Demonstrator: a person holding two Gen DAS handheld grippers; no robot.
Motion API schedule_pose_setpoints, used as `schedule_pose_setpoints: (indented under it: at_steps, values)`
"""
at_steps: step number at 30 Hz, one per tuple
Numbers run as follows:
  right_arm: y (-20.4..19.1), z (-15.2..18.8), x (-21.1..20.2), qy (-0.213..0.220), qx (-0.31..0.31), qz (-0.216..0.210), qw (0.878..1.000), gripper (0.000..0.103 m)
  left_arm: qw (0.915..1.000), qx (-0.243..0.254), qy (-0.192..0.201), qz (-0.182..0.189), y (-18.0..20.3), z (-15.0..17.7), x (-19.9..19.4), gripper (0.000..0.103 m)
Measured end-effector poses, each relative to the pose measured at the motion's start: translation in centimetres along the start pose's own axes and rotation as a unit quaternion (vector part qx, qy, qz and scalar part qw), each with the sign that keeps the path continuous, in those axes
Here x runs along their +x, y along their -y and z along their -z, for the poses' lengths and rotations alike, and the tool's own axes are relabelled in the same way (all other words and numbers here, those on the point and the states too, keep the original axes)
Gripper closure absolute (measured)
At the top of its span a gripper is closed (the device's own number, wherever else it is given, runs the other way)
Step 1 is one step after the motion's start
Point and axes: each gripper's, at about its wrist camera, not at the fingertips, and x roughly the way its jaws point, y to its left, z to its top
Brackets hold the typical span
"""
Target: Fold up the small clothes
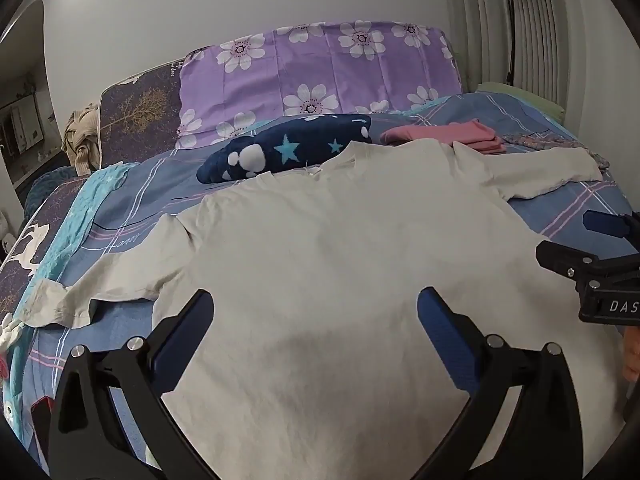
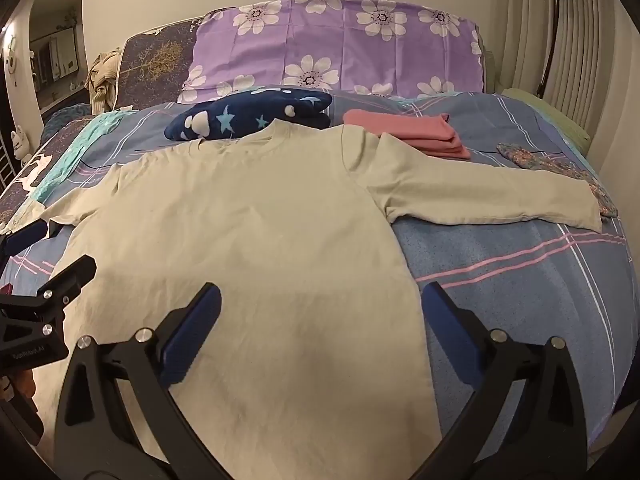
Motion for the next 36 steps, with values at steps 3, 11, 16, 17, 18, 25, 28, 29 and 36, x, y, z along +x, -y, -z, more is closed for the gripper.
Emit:
schedule_pose_setpoints:
  at_steps: [3,11,16,17,18,25,28,29,36]
  values:
    - [0.04,0.06,0.00,-0.001,0.002,0.001,1.000,0.002,1.0000,0.002,-0.001,0.003,0.02,0.03,0.10,0.001]
    - [-0.02,0.17,0.17,-0.004,0.004,0.002,1.000,0.002,0.9998,-0.007,-0.014,0.013,-0.16,0.51,0.69,0.001]
    - [-0.03,0.26,0.17,-0.004,0.005,0.002,1.000,0.002,0.9999,-0.009,-0.005,0.013,-0.20,0.57,0.39,0.001]
    - [-0.04,0.26,0.17,-0.004,0.005,0.002,1.000,0.002,0.9999,-0.009,-0.003,0.014,-0.22,0.57,0.33,0.001]
    - [-0.05,0.25,0.16,-0.004,0.004,0.002,1.000,0.002,0.9999,-0.009,-0.002,0.015,-0.22,0.56,0.29,0.001]
    - [-0.01,0.19,0.13,-0.004,0.004,0.003,1.000,0.002,0.9997,-0.011,0.001,0.022,-0.32,0.56,0.21,0.001]
    - [0.02,0.17,0.13,-0.004,0.004,0.003,1.000,0.002,0.9997,-0.008,0.006,0.021,-0.29,0.54,0.14,0.001]
    - [0.01,0.17,0.13,-0.004,0.004,0.003,1.000,0.002,0.9997,-0.007,0.007,0.020,-0.27,0.58,0.13,0.001]
    - [0.10,0.07,0.18,-0.005,0.003,0.006,1.000,0.002,0.9997,-0.012,0.005,0.021,-0.54,0.70,0.24,0.001]
